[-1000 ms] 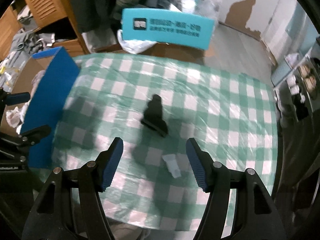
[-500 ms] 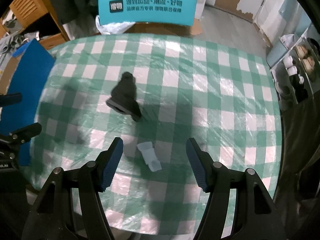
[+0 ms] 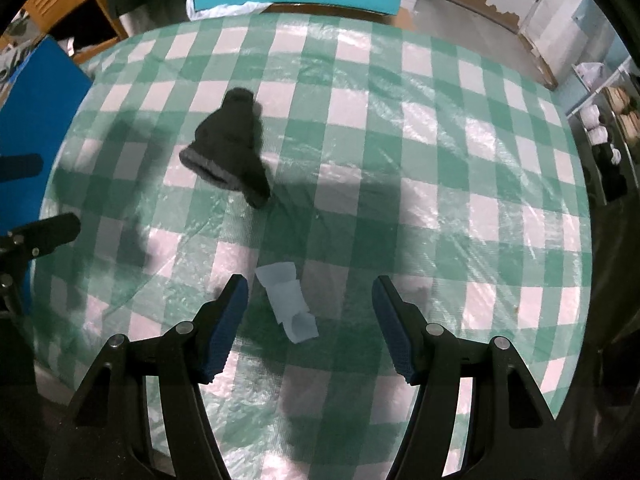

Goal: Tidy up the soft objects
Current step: 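Move the left tool away from the box toward the black sock on the table, then lower the left tool onto the black sock and close its fingers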

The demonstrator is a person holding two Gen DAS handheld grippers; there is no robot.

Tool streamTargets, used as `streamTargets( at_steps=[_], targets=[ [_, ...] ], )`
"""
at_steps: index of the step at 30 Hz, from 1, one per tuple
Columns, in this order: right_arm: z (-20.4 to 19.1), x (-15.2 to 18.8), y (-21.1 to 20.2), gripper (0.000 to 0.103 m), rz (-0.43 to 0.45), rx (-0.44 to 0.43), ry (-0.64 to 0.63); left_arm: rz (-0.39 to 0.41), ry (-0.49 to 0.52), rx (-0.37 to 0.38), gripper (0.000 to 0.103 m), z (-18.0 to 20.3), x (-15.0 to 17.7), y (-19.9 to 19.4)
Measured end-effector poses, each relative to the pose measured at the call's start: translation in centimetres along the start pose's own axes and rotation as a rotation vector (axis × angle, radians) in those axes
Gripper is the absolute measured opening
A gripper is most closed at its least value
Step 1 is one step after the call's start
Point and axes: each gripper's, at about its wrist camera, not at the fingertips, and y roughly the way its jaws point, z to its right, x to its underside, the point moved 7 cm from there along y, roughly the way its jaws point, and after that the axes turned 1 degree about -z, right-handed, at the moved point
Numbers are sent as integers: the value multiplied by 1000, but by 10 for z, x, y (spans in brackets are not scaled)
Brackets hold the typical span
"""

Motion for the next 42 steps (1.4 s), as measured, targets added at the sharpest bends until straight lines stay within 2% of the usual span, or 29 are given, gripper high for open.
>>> streamTargets(
  at_steps=[9,12,20,22,23,29,42],
  targets=[
    [-3,6,16,63,-16,7,-33,-12,3,10,88,5,-4,8],
    [-3,7,20,48,-20,11,-48,-16,0,14,88,5,-6,10],
    [-4,12,25,37,-31,-11,-58,-24,-2,21,88,9,-9,14],
    [-5,12,25,26,-30,-13,-62,-24,-2,23,88,10,-12,16],
    [-6,12,24,17,-30,-21,-63,-23,-2,25,88,10,-12,16],
    [-11,7,14,15,-12,-21,-47,-15,-14,40,88,14,-19,16],
    [15,-16,-10,15,65,-36,42,9,-99,103,88,26,-55,21]
  ],
)
